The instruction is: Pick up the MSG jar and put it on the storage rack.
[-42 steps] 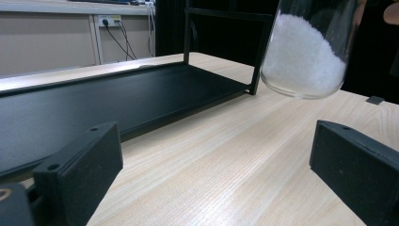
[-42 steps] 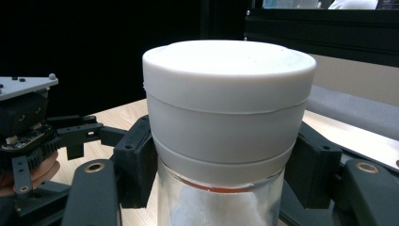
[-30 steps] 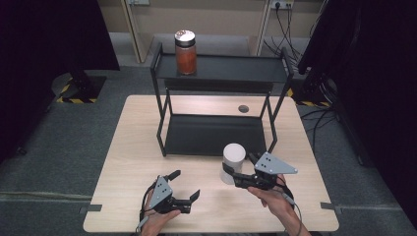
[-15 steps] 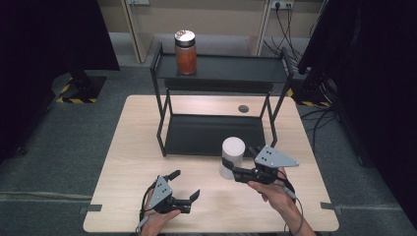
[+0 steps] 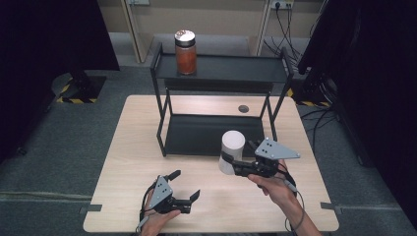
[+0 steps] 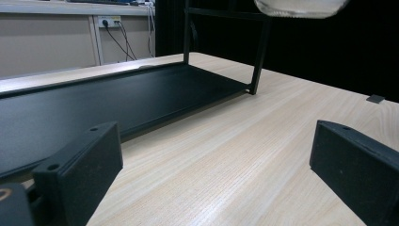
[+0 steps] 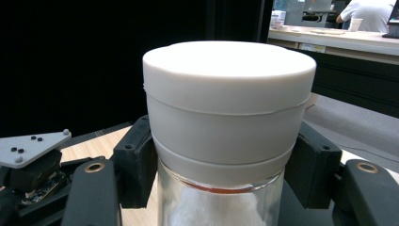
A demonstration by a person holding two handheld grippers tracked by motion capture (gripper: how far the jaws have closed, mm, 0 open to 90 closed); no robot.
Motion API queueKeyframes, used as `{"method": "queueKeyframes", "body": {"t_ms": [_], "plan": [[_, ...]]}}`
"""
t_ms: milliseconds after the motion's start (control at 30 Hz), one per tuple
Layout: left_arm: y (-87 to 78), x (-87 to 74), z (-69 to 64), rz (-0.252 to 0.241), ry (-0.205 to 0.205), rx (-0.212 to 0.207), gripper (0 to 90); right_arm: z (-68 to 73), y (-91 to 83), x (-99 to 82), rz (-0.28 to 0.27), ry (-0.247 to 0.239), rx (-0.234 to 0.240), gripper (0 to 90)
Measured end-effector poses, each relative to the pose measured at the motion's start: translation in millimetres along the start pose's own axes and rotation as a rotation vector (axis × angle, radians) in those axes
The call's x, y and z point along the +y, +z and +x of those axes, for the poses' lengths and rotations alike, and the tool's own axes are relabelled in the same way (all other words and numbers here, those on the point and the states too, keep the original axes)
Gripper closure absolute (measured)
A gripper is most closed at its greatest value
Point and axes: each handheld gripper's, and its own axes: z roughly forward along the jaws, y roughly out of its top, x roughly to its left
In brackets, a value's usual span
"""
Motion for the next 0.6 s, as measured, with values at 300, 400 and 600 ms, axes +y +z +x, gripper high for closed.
{"method": "queueKeyframes", "body": {"t_ms": [300, 400, 600], "plan": [[0.0, -0.1, -0.4, -0.001, -0.001, 0.000, 2.4, -3.0, 0.9, 11.6, -0.006, 0.001, 0.005, 35.5], [0.1, -0.1, -0.1, 0.001, -0.001, 0.000, 2.4, -5.7, 2.4, 17.3, -0.010, 0.004, 0.008, 35.5], [0.0, -0.1, -0.1, -0.001, -0.001, 0.001, 2.4, -9.2, 5.4, 26.5, -0.009, 0.013, 0.011, 35.4]]}}
